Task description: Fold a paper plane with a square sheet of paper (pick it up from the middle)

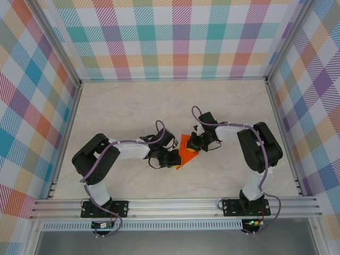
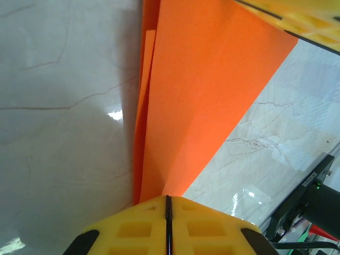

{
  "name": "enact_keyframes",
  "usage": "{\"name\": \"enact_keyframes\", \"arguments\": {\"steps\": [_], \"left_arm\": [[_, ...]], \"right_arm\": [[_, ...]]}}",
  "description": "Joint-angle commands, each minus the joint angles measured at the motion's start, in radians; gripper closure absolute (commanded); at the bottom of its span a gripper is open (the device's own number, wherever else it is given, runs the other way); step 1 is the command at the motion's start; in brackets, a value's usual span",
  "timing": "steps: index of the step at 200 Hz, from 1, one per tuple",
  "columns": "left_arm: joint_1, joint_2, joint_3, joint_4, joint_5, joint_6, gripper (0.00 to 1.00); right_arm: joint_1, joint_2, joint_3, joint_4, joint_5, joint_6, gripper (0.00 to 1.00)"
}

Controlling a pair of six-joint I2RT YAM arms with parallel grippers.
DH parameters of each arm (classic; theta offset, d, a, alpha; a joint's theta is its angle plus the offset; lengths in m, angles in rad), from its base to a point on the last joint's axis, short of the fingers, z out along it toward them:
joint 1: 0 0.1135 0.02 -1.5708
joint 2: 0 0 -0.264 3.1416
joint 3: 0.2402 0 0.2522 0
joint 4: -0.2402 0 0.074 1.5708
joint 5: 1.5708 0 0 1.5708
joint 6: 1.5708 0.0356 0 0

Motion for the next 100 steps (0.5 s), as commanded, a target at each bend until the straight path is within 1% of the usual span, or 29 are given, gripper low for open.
{"name": "enact_keyframes", "arguments": {"steps": [1, 28, 100], "left_arm": [[-0.014, 0.008, -0.019, -0.052, 0.003, -0.001, 0.91], [-0.014, 0.016, -0.020, -0.081, -0.016, 0.013, 0.91], [-0.017, 0.013, -0.072, -0.062, 0.000, -0.006, 0.92]], "right_arm": [[0.003, 0.087, -0.032, -0.063, 0.161, -0.005, 1.00], [0.003, 0.089, -0.030, -0.062, 0.160, -0.004, 1.00], [0.003, 0.095, -0.027, -0.067, 0.162, -0.002, 1.00]]}}
